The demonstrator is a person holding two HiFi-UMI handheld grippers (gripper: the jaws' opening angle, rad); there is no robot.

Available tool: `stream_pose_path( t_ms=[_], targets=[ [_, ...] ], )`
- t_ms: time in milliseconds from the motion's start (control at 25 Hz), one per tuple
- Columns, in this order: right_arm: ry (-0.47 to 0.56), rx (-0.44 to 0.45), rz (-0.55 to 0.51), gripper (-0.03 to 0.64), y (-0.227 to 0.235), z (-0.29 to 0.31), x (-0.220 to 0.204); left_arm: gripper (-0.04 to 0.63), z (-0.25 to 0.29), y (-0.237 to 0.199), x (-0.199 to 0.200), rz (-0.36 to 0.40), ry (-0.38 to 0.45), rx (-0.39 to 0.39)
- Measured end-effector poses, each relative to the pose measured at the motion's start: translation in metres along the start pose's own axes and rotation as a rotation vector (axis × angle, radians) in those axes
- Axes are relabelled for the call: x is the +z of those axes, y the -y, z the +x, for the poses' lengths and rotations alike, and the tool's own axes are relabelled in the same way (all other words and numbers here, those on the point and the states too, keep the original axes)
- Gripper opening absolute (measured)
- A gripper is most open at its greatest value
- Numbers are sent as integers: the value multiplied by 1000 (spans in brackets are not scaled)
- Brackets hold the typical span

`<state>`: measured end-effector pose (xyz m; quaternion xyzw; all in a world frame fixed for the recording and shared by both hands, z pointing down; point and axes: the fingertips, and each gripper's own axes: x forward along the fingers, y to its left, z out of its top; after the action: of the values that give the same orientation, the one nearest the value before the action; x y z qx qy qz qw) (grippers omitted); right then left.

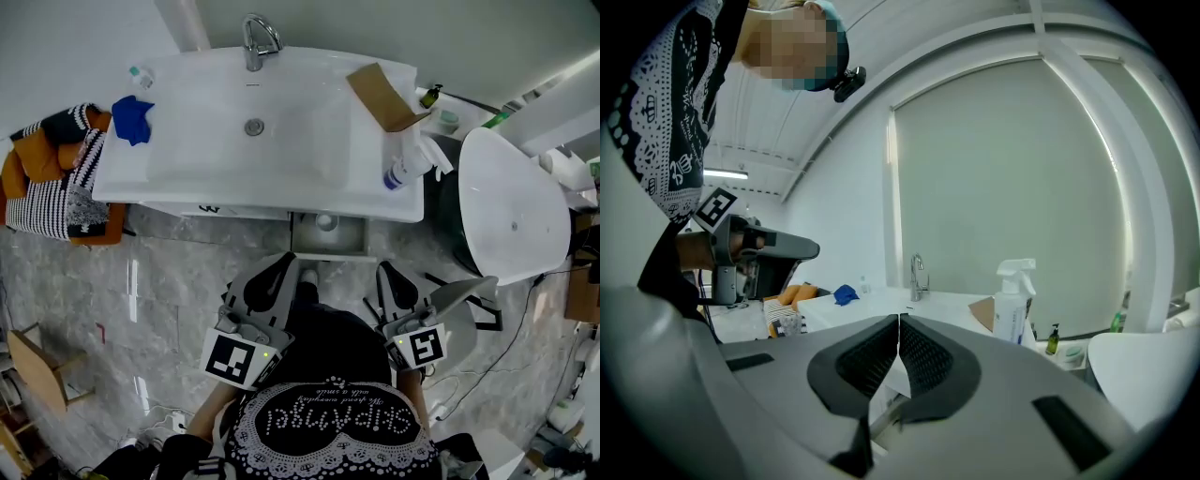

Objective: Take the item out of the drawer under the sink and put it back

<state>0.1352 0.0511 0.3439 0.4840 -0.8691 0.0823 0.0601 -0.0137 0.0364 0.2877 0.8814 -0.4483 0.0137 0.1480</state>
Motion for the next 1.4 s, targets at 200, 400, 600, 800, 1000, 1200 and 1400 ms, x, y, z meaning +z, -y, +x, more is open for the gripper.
stream_pose_path(
  t_ms=[200, 400, 600, 800, 1000, 1200, 1400],
  targets=[
    [-2, 7, -3, 18, -1, 1, -1, 5, -1, -2, 2, -3, 8, 8],
    [3, 5, 3, 20, 0, 1, 0, 5, 2, 0, 4, 2, 13, 3],
    [-39, 17, -44, 20, -4, 0, -11, 5, 0, 0, 3, 4, 8, 1],
    [-101, 36, -137, 21, -8, 3, -23, 5, -1, 0, 2, 3, 8, 11],
    [-141, 59, -213, 21, -9, 9, -31, 5, -4, 0, 0, -3, 2, 33],
    [-195, 91, -295, 21, -6, 17, -48, 5, -7, -2, -4, -9, -6, 64],
    [-256, 157, -390, 21, -5, 32, -60, 5, -10, -4, -7, -28, -14, 106]
  ],
)
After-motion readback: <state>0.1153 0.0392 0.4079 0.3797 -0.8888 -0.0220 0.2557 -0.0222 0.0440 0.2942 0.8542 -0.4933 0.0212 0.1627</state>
